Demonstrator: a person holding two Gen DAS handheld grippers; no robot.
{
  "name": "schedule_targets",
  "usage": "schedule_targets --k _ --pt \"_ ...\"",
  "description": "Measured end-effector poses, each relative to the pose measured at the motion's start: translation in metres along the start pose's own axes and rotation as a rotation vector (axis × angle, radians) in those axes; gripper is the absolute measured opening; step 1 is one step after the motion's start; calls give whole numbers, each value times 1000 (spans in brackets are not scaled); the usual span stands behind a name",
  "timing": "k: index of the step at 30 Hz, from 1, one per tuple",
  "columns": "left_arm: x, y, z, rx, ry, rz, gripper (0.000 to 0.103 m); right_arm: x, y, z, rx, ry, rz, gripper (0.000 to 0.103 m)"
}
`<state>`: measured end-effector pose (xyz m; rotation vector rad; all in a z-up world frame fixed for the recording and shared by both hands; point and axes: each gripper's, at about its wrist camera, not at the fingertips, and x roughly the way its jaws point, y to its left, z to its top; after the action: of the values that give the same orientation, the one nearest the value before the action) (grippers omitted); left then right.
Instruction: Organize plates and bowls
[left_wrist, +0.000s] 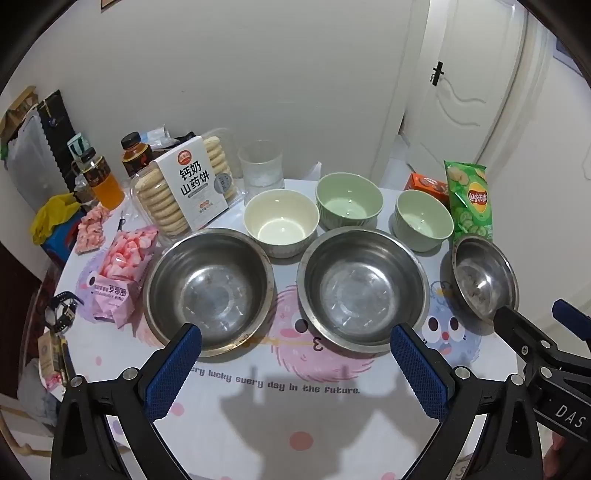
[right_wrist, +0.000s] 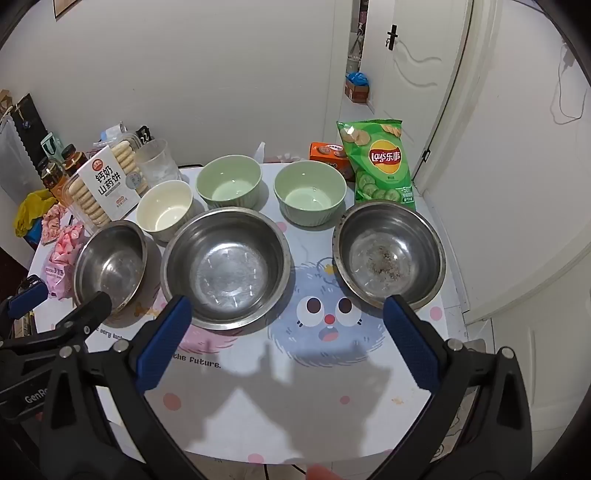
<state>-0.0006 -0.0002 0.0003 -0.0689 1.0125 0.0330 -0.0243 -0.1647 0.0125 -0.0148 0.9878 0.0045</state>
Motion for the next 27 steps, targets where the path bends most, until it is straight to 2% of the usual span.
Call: schedule_targets --k 27 --pt "-1 10 3 -7 1 5 103 1 0 1 3 0 2 103"
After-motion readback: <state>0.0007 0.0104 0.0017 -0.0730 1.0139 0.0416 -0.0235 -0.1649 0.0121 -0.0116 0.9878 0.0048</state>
